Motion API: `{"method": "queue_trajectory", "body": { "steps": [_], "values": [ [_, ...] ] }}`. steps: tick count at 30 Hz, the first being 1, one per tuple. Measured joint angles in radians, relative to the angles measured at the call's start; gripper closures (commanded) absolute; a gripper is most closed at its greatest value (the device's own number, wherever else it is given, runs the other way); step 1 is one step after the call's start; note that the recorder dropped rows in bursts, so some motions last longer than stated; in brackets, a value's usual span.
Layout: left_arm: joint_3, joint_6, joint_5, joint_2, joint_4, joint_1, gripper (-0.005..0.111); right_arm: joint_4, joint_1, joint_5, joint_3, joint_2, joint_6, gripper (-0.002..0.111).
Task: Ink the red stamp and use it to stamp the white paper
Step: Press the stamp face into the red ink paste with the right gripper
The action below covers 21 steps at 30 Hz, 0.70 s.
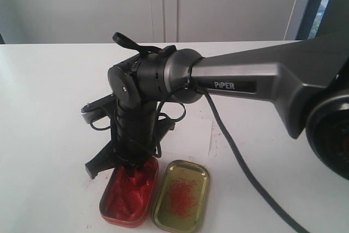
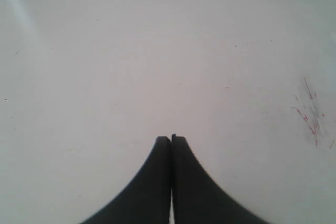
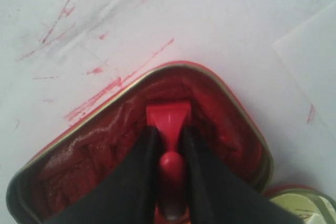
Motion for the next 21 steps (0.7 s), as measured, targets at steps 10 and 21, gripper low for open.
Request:
{"method": "queue_trajectory", "body": {
  "steps": [10,21],
  "values": [
    [0.0,0.0,0.0,0.0,0.0,0.0,0.107,0.002,0.0,0.008,-0.01,0.012,0.0,0.108],
    [0.0,0.0,0.0,0.0,0.0,0.0,0.107,0.004,0.0,0.008,-0.01,0.014,0.0,0.108]
  ]
}}
